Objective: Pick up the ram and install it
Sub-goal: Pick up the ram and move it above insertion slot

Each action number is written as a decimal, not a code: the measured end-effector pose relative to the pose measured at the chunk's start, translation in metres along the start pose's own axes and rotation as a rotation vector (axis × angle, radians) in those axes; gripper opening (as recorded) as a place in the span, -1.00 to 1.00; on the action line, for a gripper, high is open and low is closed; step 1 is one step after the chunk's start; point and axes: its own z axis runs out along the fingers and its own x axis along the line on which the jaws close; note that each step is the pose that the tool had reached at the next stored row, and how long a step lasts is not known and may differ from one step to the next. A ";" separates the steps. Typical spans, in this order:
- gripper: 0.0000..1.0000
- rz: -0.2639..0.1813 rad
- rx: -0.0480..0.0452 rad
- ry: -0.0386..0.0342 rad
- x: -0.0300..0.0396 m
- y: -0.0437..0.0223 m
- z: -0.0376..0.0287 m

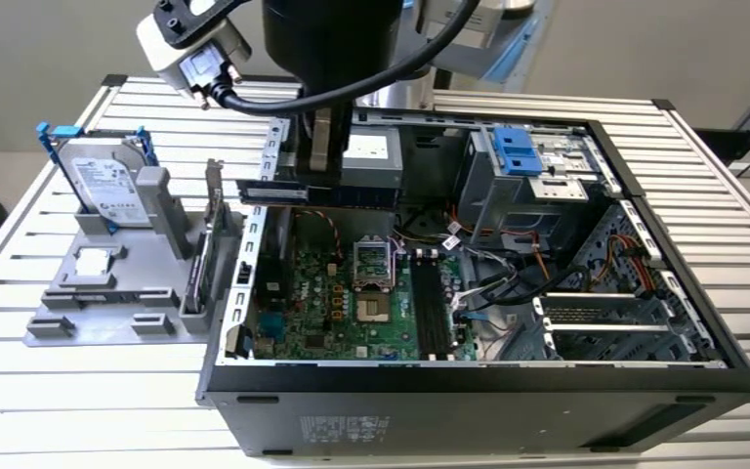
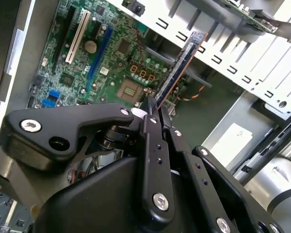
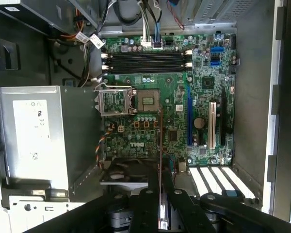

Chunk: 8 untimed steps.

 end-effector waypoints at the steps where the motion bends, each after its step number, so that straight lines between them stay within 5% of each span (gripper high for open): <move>1: -1.00 0.000 0.0000 0.0001 0.0001 0.0011 0.0000; 8: -1.00 0.003 -0.0002 0.0003 0.0005 0.0086 -0.0005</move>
